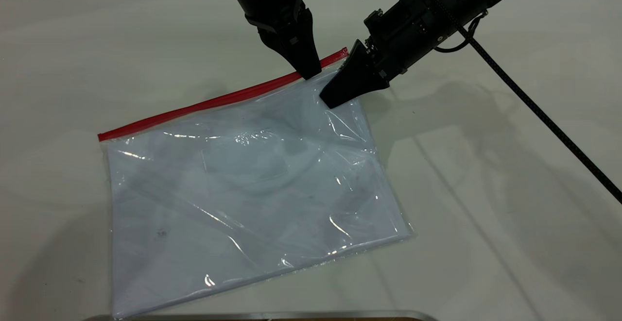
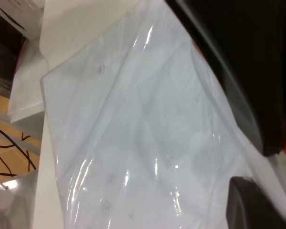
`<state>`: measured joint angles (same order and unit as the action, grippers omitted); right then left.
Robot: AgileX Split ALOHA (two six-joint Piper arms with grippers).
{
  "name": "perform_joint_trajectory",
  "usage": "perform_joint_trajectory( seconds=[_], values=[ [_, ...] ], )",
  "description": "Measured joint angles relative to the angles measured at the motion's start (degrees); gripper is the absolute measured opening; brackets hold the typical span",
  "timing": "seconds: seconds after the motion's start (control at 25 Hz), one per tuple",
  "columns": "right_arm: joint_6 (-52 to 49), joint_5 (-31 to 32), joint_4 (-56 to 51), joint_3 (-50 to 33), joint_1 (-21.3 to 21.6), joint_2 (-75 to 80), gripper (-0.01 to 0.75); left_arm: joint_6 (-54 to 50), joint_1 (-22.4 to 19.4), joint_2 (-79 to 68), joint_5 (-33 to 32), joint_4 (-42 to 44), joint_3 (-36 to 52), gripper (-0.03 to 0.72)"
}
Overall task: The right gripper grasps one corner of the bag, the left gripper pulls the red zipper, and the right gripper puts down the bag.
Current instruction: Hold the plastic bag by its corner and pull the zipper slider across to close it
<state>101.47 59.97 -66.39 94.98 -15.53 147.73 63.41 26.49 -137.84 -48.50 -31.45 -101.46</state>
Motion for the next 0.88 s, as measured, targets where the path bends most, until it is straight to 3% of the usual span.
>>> perform_joint_trajectory(
  seconds=[0.32, 0.88],
  values=[
    [-1.55, 0.68, -0.05, 0.05, 0.94, 0.06, 0.033, -0.68, 0.07, 0.0, -0.18, 1.22, -0.02, 0.051],
    [-4.55, 7.99, -0.12, 0.05, 11.91, 0.05, 0.033, -2.03, -0.37, 0.0, 1.14, 2.27, -0.38, 0.051]
  ],
)
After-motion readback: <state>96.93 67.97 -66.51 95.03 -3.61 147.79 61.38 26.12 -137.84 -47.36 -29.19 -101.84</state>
